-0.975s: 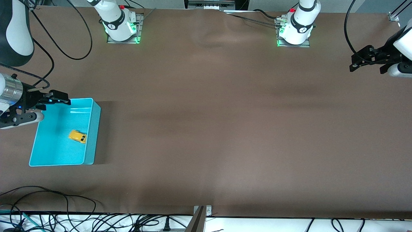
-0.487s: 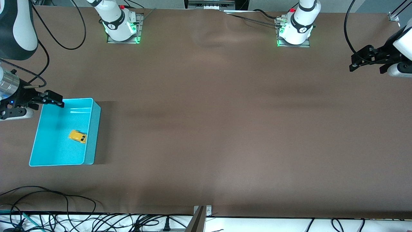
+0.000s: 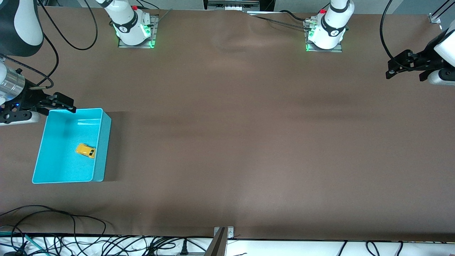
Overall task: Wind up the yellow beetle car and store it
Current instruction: 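Open the right gripper and lift it away from the bin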
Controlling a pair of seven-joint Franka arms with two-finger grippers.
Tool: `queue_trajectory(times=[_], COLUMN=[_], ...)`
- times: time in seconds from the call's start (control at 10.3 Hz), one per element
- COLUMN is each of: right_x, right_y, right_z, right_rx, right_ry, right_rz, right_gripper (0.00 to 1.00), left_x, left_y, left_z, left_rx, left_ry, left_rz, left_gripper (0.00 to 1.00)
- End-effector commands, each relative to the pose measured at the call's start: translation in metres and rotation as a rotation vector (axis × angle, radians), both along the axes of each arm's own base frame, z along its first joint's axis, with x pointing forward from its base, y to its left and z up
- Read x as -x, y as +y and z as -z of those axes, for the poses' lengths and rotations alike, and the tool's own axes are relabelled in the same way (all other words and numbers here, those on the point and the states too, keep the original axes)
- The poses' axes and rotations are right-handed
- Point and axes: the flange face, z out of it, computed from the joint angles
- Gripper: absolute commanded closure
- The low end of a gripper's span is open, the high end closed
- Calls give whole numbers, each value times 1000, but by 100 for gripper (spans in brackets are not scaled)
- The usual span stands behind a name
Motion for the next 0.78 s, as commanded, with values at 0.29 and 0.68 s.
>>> queue_trajectory(times=[0.29, 0.68], right_x=[17, 26], right_y=[16, 17], right_z=[-32, -42], right_rx=[12, 15], right_ry=[14, 35], right_rz=[-17, -20], right_gripper=[0, 0], left_x=[1, 1], left_y=[-1, -1], left_z=[-7, -7], left_rx=[-23, -23], left_ry=[2, 2], left_rz=[-1, -1], left_gripper=[0, 0])
